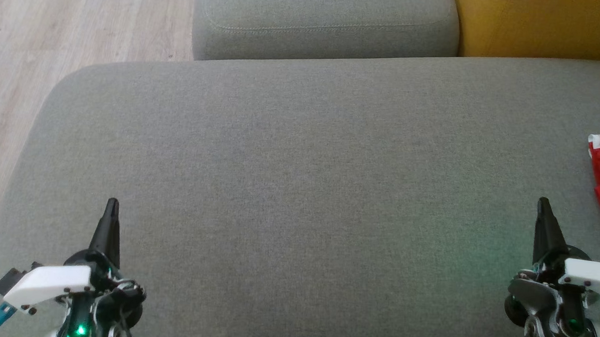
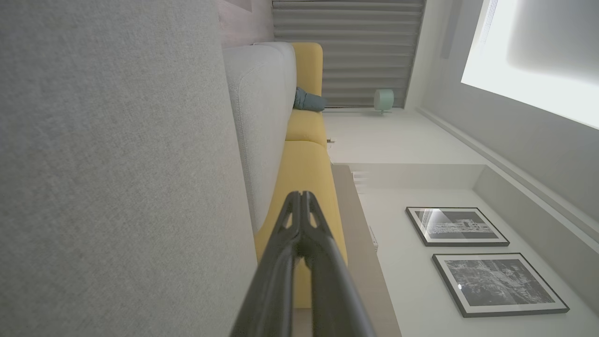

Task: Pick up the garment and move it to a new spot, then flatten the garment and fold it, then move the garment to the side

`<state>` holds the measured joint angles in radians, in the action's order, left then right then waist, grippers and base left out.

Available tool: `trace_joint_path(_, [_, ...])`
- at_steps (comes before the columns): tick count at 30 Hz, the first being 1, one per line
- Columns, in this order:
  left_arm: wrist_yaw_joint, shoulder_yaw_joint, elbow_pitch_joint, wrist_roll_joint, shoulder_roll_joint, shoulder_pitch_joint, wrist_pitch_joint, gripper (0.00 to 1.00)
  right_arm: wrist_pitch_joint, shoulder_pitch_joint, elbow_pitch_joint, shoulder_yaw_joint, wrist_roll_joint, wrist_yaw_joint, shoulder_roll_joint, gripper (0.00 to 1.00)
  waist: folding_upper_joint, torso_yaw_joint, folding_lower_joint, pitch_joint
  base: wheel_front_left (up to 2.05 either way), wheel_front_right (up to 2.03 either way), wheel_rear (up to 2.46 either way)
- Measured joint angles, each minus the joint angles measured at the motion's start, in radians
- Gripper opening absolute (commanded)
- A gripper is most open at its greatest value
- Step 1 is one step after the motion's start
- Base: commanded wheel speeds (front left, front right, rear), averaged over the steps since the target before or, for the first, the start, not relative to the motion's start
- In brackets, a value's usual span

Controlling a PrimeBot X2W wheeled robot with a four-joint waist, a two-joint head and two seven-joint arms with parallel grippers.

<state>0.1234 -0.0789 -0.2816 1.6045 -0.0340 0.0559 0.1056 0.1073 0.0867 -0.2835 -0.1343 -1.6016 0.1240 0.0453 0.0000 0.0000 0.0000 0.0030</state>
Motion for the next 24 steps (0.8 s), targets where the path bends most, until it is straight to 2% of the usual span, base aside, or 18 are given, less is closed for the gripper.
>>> trace_joint_path(24, [0.000, 0.000, 0.000, 0.000, 0.000, 0.000, 0.000, 0.00, 0.000, 0.000, 0.000, 0.000, 0.000, 0.000, 0.000, 0.00, 0.0000, 0.000, 0.0000, 0.000, 0.00, 0.00, 0.00])
